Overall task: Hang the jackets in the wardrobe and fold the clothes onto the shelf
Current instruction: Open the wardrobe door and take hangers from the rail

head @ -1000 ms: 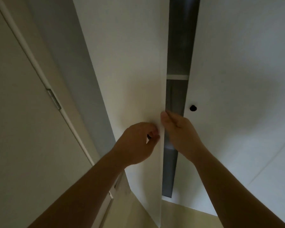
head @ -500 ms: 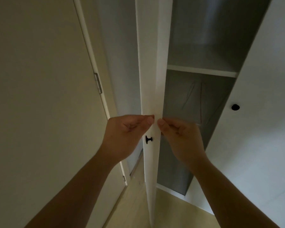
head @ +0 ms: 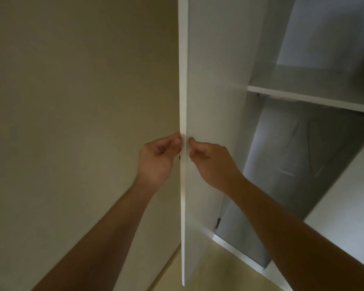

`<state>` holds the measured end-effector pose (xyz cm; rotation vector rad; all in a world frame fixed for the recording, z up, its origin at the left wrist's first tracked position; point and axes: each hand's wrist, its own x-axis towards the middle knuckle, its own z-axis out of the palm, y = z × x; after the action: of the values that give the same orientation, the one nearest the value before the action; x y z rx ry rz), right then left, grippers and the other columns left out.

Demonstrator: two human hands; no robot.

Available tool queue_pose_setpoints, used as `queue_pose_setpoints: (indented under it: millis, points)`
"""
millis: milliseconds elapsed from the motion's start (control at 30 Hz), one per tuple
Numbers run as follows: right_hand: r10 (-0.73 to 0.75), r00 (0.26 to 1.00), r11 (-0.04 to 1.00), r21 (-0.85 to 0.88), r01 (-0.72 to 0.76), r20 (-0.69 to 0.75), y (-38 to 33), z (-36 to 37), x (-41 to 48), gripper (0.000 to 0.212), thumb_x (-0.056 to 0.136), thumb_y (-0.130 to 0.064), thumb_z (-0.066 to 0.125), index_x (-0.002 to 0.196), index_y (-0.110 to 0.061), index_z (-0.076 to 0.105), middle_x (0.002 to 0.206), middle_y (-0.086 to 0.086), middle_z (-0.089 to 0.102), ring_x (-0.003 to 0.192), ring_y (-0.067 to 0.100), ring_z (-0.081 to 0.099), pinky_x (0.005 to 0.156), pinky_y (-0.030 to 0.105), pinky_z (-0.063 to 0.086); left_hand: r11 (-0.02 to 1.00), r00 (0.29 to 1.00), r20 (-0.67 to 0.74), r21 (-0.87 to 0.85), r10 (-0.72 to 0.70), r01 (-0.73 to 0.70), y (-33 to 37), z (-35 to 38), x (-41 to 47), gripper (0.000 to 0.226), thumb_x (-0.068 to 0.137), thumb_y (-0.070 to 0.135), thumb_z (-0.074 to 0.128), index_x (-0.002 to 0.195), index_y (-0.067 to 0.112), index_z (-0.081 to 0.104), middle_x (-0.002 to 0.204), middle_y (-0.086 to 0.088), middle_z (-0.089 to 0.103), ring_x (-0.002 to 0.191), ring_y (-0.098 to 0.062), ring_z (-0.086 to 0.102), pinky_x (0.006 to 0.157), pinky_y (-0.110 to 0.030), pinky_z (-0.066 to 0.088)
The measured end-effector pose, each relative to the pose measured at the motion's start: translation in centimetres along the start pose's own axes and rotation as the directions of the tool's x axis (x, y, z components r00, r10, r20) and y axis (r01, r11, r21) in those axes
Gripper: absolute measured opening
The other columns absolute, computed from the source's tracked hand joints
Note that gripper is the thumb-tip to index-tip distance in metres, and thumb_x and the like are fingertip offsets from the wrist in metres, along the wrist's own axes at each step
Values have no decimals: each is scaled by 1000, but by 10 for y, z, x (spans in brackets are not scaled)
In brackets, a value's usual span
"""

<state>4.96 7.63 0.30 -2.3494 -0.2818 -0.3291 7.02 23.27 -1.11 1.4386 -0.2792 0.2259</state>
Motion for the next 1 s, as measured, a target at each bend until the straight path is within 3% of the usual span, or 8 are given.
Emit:
queue_pose_setpoints:
  millis: [133, 233, 400, 533, 600, 767, 933, 1000]
  points:
    - [13, 1000, 999, -42, -13, 6, -10, 17, 17, 47, 100, -19, 48, 147, -17, 47, 125, 8, 68, 109, 25, 64, 89, 22, 44, 998, 996, -62, 8, -58, 58, -2, -13, 10, 31, 93, 14, 68, 124, 10, 70, 120, -3, 72, 116, -18, 66, 109, -44, 45]
    - [29, 999, 998, -54, -27, 39, -11, 21, 28, 51, 98, -12, 47, 148, -17, 45, 135, 9, 62, 120, 26, 59, 95, 21, 40, 998, 989, -132, 11, -65, 67, -2, -11, 9, 30, 92, 9, 68, 122, 14, 71, 118, 2, 73, 113, -11, 67, 108, -38, 47]
    - [97, 990, 992, 65, -104, 100, 3, 8, 20, 53, 100, -12, 46, 152, -23, 39, 151, -1, 48, 139, 16, 45, 107, 16, 28, 971, 905, -360, 163, 226, -178, -3, 14, -16, 24, 88, 15, 63, 92, 35, 76, 91, 17, 75, 88, -2, 71, 76, -12, 51]
    - [202, 978, 976, 98, -196, -49, 36, -18, -6, 48, 101, -19, 52, 148, -27, 45, 146, -9, 53, 132, 5, 49, 87, -9, 19, 976, 956, -202, 81, 215, -203, -12, 53, -22, 17, 87, 24, 62, 90, 29, 78, 90, 7, 76, 90, -15, 72, 83, -28, 57]
    - [269, 954, 961, 103, -257, -129, 55, -40, -22, 45, 100, -19, 55, 144, -26, 52, 141, -9, 58, 126, 3, 54, 82, -12, 21, 983, 981, -93, 80, 171, -164, -19, 83, -21, 18, 90, 23, 61, 92, 27, 78, 89, 7, 76, 90, -15, 73, 86, -35, 58]
    - [395, 876, 914, 28, -404, -276, 112, -103, -64, 39, 100, -18, 53, 138, -17, 58, 137, 0, 62, 126, 16, 58, 108, 18, 35, 1000, 992, 126, -8, 15, -14, -31, 171, -22, 17, 90, 26, 61, 92, 26, 78, 89, 3, 77, 91, -15, 73, 91, -42, 57]
    - [547, 722, 810, 52, -583, -425, 178, -170, -104, 37, 100, -20, 49, 135, -15, 61, 129, 5, 65, 117, 23, 62, 93, 20, 42, 989, 946, 313, -87, -88, 120, -43, 260, -20, 21, 94, 28, 61, 105, 18, 76, 97, 1, 77, 98, -15, 72, 95, -39, 56]
    - [555, 667, 784, 47, -618, -497, 203, -197, -117, 36, 100, -18, 50, 135, -12, 60, 131, 7, 65, 117, 23, 62, 97, 21, 41, 981, 913, 388, -86, -128, 174, -51, 294, -18, 21, 99, 24, 59, 111, 17, 74, 102, 1, 76, 103, -14, 71, 99, -40, 54]
